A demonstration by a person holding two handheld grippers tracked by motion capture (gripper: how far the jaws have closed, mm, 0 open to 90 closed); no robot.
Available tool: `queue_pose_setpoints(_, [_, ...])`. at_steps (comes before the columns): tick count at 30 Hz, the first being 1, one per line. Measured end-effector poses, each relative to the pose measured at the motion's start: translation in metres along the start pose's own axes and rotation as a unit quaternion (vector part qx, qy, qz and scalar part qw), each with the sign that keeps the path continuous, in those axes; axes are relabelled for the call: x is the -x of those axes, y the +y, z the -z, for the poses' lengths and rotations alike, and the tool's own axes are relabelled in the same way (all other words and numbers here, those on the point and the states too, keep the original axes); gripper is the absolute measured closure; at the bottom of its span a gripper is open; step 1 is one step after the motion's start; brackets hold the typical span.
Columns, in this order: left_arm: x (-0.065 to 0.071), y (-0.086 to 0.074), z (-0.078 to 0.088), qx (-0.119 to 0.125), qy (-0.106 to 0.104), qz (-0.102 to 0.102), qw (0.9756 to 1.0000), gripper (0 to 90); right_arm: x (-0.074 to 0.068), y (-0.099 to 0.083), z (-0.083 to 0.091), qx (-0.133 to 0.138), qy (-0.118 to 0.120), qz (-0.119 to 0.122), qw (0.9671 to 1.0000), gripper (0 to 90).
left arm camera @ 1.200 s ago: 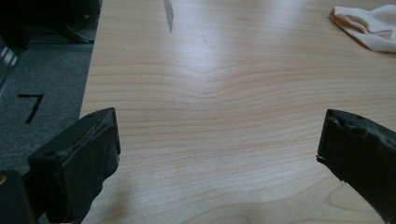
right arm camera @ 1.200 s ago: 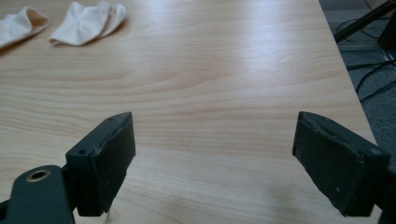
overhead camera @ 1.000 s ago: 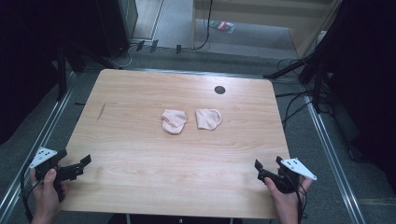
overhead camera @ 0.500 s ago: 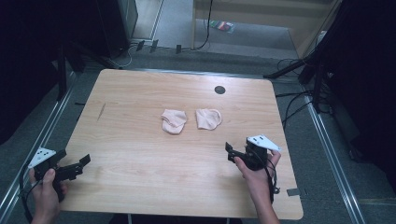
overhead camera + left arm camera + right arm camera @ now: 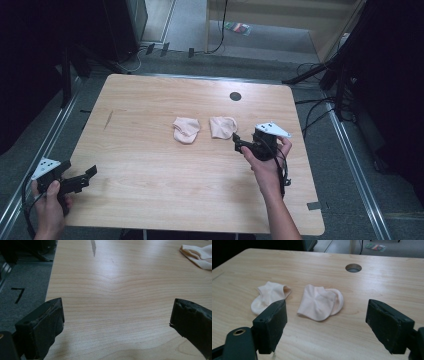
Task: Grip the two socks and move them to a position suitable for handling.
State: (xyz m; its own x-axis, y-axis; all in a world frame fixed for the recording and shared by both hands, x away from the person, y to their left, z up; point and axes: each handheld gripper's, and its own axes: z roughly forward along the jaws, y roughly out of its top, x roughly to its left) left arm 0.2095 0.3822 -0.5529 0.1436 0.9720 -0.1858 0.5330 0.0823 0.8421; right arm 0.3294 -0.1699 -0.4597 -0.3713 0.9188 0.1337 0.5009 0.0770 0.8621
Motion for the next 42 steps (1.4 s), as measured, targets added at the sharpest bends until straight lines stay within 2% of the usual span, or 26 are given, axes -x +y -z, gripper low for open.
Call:
queue_pose_setpoints(2, [0.0,0.0,0.001,0.001,0.002,-0.002,1.0,0.0,0.0,0.0,-0.014,-0.013,-0.004,-0.006,0.9999,17.8])
queue_pose_setpoints(4, [0.0,0.0,0.001,0.001,0.0,-0.002,1.0,0.0,-0.001,0.0,-0.019,-0.02,-0.001,-0.008,0.9998,17.4])
queue_pose_setpoints(5, [0.0,0.0,0.001,0.0,-0.001,0.0,1.0,0.0,-0.004,0.0,-0.028,-0.03,-0.002,-0.003,0.9995,17.2])
queue_pose_setpoints(9, [-0.001,0.0,0.0,0.0,-0.003,0.001,1.0,0.0,-0.008,0.001,-0.041,-0.039,-0.003,0.002,0.9993,17.9])
queue_pose_setpoints(11, [-0.001,0.0,0.0,-0.003,-0.002,0.001,1.0,0.0,-0.011,0.0,-0.056,-0.053,-0.007,0.01,0.9985,19.1])
queue_pose_setpoints(12, [-0.001,0.0,0.0,-0.003,-0.002,0.001,1.0,0.0,-0.011,0.0,-0.056,-0.053,-0.007,0.01,0.9985,19.1])
queue_pose_setpoints(13, [-0.001,0.0,0.0,-0.003,-0.001,0.002,1.0,0.0,-0.012,0.001,-0.066,-0.06,-0.012,0.012,0.998,20.0])
queue_pose_setpoints(14, [-0.001,0.0,0.0,-0.003,-0.001,0.002,1.0,0.0,-0.012,0.001,-0.066,-0.06,-0.012,0.012,0.998,20.0])
queue_pose_setpoints(18, [-0.001,0.0,0.0,-0.003,-0.003,0.003,1.0,0.0,-0.01,0.003,-0.088,-0.069,-0.019,0.007,0.9974,22.2])
queue_pose_setpoints(19, [-0.001,0.0,0.0,-0.003,-0.003,0.003,1.0,0.0,-0.01,0.003,-0.088,-0.069,-0.019,0.007,0.9974,22.2])
queue_pose_setpoints(20, [-0.001,0.0,0.0,-0.003,-0.003,0.001,1.0,0.0,-0.01,0.002,-0.097,-0.077,-0.022,0.011,0.9967,22.0])
queue_pose_setpoints(22, [-0.001,0.0,0.0,-0.003,-0.003,0.001,1.0,0.0,-0.01,0.002,-0.101,-0.079,-0.023,0.012,0.9965,22.0])
queue_pose_setpoints(24, [0.0,0.001,-0.001,-0.005,-0.003,0.001,1.0,0.0,-0.009,0.001,-0.113,-0.091,-0.023,0.013,0.9955,20.9])
queue_pose_setpoints(27, [-0.001,0.0,0.0,-0.004,-0.005,0.001,1.0,0.0,-0.01,0.001,-0.12,-0.087,-0.026,0.015,0.9958,21.0])
queue_pose_setpoints(30, [-0.001,0.001,-0.001,-0.007,-0.003,0.0,1.0,0.0,-0.012,0.0,-0.13,-0.095,-0.022,0.009,0.9952,19.9])
queue_pose_setpoints(31, [0.0,0.001,-0.001,-0.006,-0.004,-0.001,1.0,0.0,-0.014,0.0,-0.137,-0.1,-0.03,0.018,0.9944,19.9])
queue_pose_setpoints(32, [0.0,0.001,-0.001,-0.006,-0.004,-0.001,1.0,0.0,-0.014,0.0,-0.137,-0.1,-0.03,0.018,0.9944,19.9])
queue_pose_setpoints(33, [-0.001,0.001,-0.001,-0.006,-0.004,-0.001,1.0,0.0,-0.015,-0.001,-0.143,-0.098,-0.036,0.009,0.9945,19.4])
queue_pose_setpoints(35, [0.0,0.001,-0.002,-0.008,-0.003,-0.001,1.0,0.0,-0.014,-0.001,-0.145,-0.101,-0.032,-0.001,0.9944,19.3])
queue_pose_setpoints(37, [0.0,0.001,-0.002,-0.01,-0.001,-0.002,1.0,0.0,-0.015,-0.003,-0.15,-0.107,-0.034,-0.002,0.9937,19.9])
queue_pose_setpoints(38, [0.0,0.001,-0.002,-0.009,0.0,-0.002,1.0,0.0,-0.017,-0.008,-0.155,-0.114,-0.041,0.011,0.9925,20.5])
queue_pose_setpoints(42, [0.001,0.001,-0.002,-0.01,-0.002,-0.003,0.9999,0.0,-0.018,-0.012,-0.159,-0.114,-0.052,0.023,0.9918,21.9])
